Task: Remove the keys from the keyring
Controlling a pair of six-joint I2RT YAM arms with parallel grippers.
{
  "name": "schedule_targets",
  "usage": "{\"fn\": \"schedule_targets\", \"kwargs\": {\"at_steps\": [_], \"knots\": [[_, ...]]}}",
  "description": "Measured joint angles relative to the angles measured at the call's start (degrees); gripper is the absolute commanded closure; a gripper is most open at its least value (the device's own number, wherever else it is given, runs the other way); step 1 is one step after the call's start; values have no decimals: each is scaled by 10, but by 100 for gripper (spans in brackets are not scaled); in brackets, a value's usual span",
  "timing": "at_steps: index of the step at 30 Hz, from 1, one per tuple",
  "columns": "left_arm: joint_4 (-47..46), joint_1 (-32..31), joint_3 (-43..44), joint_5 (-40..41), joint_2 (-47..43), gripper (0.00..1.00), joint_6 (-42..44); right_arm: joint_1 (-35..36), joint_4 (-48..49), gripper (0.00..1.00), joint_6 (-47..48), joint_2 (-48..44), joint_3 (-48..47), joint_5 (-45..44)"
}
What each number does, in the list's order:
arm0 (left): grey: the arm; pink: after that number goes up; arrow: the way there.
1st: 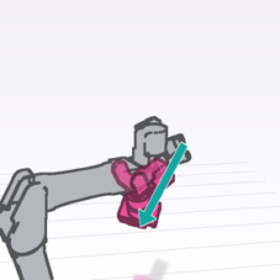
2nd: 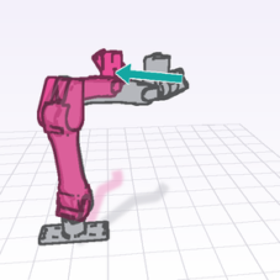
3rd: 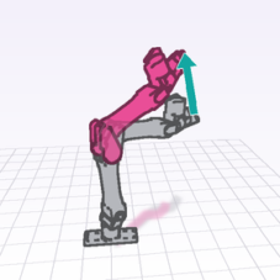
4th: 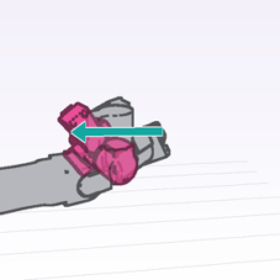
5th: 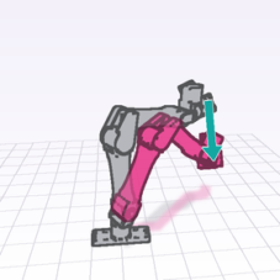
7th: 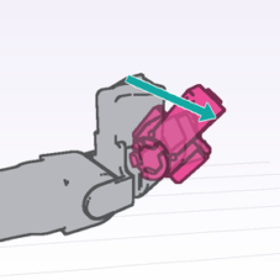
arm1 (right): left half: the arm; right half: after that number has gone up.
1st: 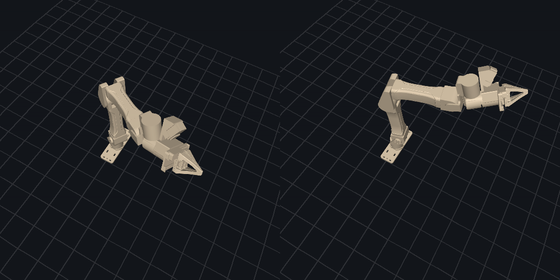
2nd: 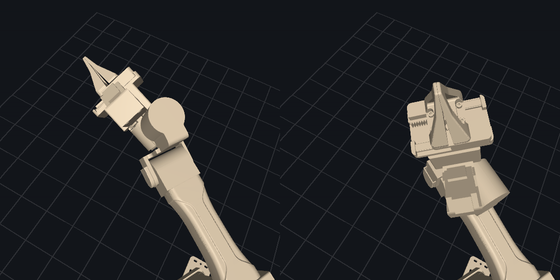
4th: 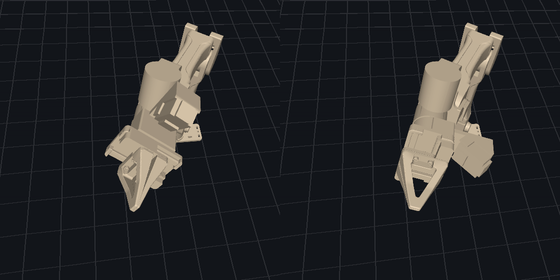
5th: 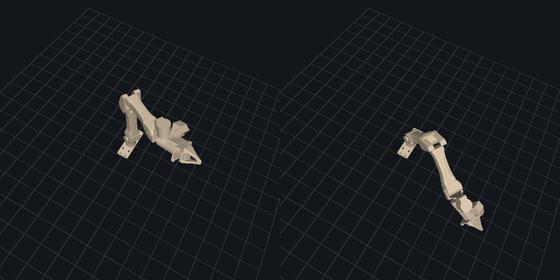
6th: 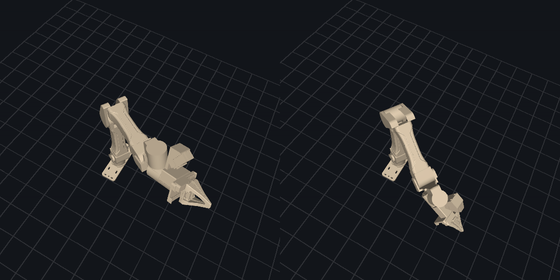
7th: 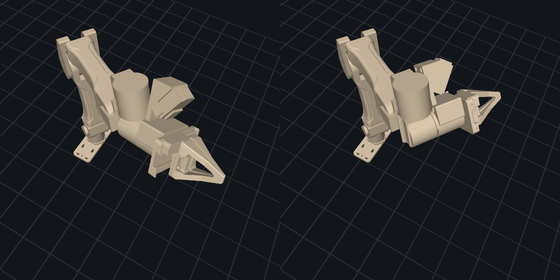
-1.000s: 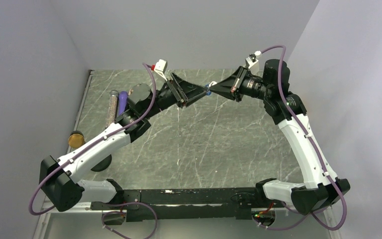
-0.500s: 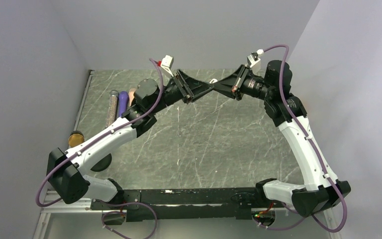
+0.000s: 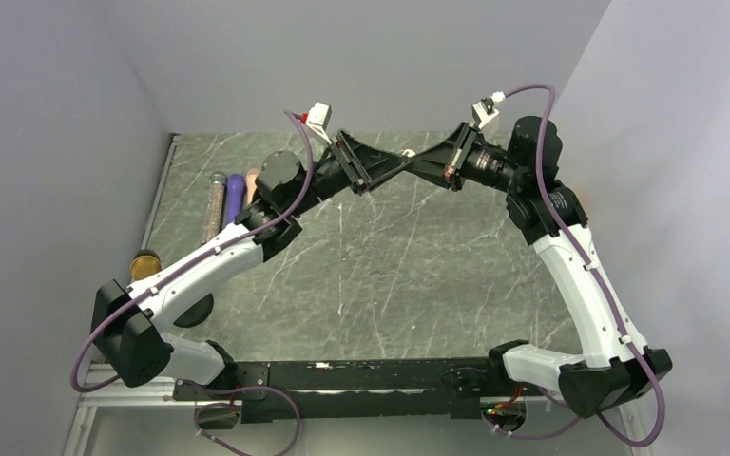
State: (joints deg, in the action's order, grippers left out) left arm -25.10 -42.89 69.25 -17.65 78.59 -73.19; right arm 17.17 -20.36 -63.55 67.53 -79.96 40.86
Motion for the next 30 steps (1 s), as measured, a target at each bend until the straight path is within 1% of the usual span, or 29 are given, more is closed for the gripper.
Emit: {"fn": "schedule_targets", "kwargs": {"at_steps": [8, 14, 17, 18, 19, 20, 21, 22, 24, 25, 30], "knots": [[-8, -1, 2, 10, 0, 67, 1, 0, 17, 100, -1, -1, 0, 12], [-9, -1, 4, 14, 0, 64, 1, 0, 22, 100, -1, -2, 0, 17], [-15, -1, 5, 16, 0, 65, 1, 0, 29, 100, -1, -2, 0, 18], [-17, -1, 5, 17, 0, 67, 1, 0, 31, 100, -1, -2, 0, 19], [-17, -1, 5, 19, 0, 71, 1, 0, 32, 100, -1, -2, 0, 20], [-18, -1, 5, 21, 0, 77, 1, 0, 33, 100, -1, -2, 0, 21], [-18, -1, 5, 21, 0, 86, 2, 0, 35, 100, -2, -2, 0, 23], [-18, -1, 5, 23, 0, 92, 0, 0, 38, 100, -2, -2, 0, 24], [-20, -1, 8, 24, 0, 99, 1, 0, 42, 100, -3, -3, 0, 27], [-20, -1, 10, 24, 0, 100, 2, -1, 46, 100, -5, -3, 0, 28], [-22, -3, 20, 23, 0, 100, 3, -1, 61, 100, -6, -9, 0, 30]]}}
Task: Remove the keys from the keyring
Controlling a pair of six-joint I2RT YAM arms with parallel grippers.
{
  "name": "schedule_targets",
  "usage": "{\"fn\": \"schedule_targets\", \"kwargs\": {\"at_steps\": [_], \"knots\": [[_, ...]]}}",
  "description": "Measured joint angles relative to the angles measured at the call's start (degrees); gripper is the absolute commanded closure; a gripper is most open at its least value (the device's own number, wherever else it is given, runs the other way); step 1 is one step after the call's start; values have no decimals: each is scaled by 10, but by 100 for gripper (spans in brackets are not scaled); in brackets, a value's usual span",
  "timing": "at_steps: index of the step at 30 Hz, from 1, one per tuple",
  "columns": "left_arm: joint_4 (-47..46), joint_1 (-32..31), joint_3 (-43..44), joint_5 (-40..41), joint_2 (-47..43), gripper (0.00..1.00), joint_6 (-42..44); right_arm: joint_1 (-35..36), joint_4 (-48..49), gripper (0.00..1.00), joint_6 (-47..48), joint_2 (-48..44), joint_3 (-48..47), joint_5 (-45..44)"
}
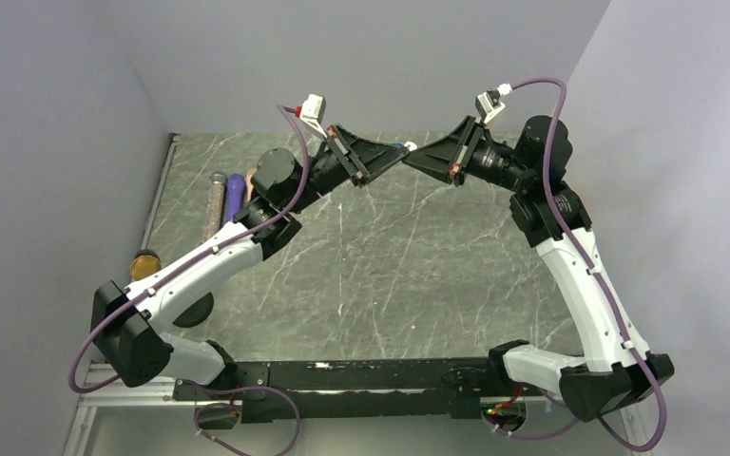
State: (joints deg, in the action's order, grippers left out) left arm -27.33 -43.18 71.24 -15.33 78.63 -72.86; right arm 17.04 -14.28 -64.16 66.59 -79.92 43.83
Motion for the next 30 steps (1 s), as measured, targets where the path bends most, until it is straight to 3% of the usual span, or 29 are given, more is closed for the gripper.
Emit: {"fn": "schedule_targets", "kwargs": {"at_steps": [24, 30], "knots": [[-10, 0, 8, -10, 1, 100, 2, -9, 86, 100, 18, -15, 35, 40], [-12, 0, 31, -18, 6, 100, 14, -5, 113, 83, 23, -21, 35, 73]]}}
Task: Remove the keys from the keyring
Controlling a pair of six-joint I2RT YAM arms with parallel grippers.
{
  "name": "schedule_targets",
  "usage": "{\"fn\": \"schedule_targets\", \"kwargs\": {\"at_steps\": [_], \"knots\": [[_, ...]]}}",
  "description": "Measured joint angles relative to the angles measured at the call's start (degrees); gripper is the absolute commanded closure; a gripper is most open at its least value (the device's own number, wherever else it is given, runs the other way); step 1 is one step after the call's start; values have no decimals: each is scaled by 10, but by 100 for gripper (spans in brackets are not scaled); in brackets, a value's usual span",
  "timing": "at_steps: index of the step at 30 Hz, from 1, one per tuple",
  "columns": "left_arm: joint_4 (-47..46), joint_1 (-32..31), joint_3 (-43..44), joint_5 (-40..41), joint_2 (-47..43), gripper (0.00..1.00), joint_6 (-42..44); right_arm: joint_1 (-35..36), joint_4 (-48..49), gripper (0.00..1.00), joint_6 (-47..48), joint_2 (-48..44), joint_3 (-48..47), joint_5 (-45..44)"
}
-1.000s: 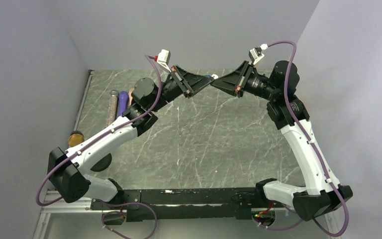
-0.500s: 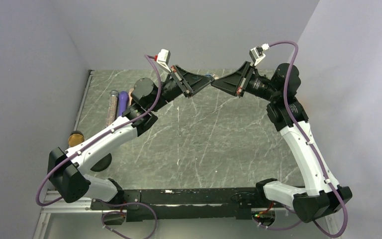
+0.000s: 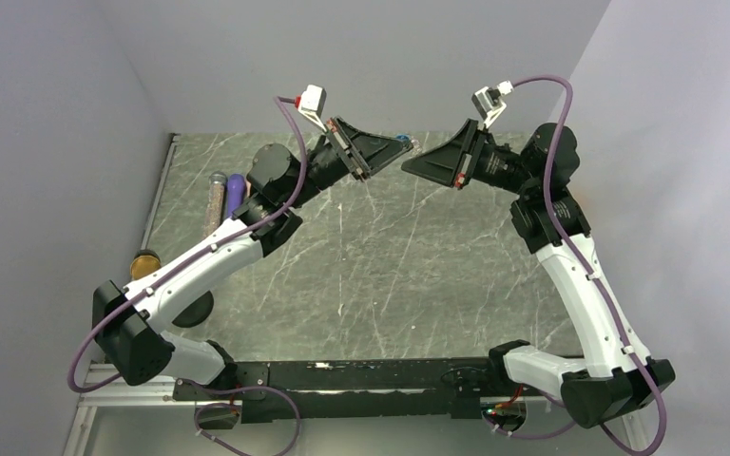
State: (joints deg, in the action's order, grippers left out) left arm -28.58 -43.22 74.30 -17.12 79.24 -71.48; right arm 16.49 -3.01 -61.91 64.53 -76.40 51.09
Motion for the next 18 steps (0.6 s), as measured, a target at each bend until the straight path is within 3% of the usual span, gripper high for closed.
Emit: {"fn": "schedule_targets", "kwargs": {"at_steps": [6, 10, 12, 18], "knots": [[-10, -2, 7, 3, 0, 100, 14, 9, -3, 73, 7, 0, 3, 56], [-11, -2, 10, 3, 2, 100, 21, 9, -4, 48, 11, -1, 3, 70], [-10, -1, 11, -2, 2, 100, 31, 9, -5, 40, 15, -1, 3, 76], [17, 17, 54, -85, 16, 100, 83, 6, -71, 38, 70, 0, -27, 86]]}}
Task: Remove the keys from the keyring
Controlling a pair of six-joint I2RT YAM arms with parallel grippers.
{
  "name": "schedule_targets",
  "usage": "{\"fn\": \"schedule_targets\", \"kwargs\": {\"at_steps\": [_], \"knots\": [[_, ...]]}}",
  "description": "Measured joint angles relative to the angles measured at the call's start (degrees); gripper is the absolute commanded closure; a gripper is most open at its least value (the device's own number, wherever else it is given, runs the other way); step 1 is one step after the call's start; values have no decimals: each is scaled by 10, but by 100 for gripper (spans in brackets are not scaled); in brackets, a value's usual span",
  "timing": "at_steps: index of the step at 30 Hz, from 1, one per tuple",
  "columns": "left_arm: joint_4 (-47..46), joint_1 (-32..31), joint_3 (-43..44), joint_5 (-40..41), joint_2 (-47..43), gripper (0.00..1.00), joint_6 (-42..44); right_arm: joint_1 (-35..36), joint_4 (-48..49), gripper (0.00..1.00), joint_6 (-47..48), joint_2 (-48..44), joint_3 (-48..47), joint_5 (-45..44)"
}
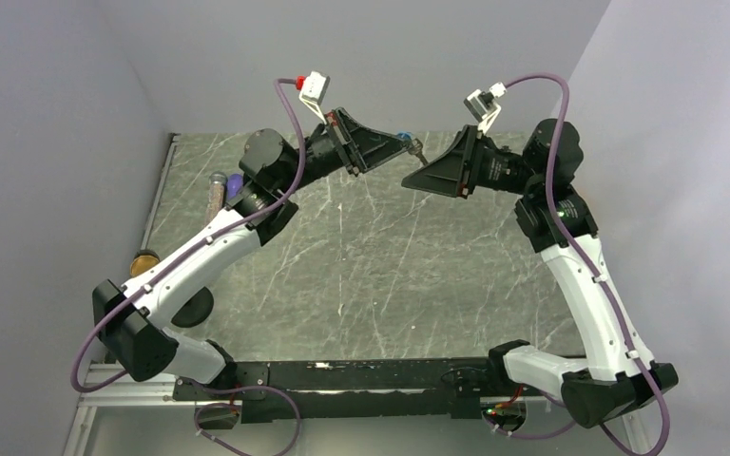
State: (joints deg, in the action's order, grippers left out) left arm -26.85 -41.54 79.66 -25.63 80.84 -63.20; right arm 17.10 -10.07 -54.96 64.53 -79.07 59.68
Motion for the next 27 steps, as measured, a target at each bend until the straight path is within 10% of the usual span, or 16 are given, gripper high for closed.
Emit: {"fn": "schedule_targets", "kwargs": {"at_steps": [13, 27], "knots": [[150, 64, 78, -242, 5, 100, 95, -71, -26, 53, 30, 9, -62, 31], [288, 66, 162, -332, 40, 100, 158, -74, 5, 65, 11, 35, -66, 71]]}}
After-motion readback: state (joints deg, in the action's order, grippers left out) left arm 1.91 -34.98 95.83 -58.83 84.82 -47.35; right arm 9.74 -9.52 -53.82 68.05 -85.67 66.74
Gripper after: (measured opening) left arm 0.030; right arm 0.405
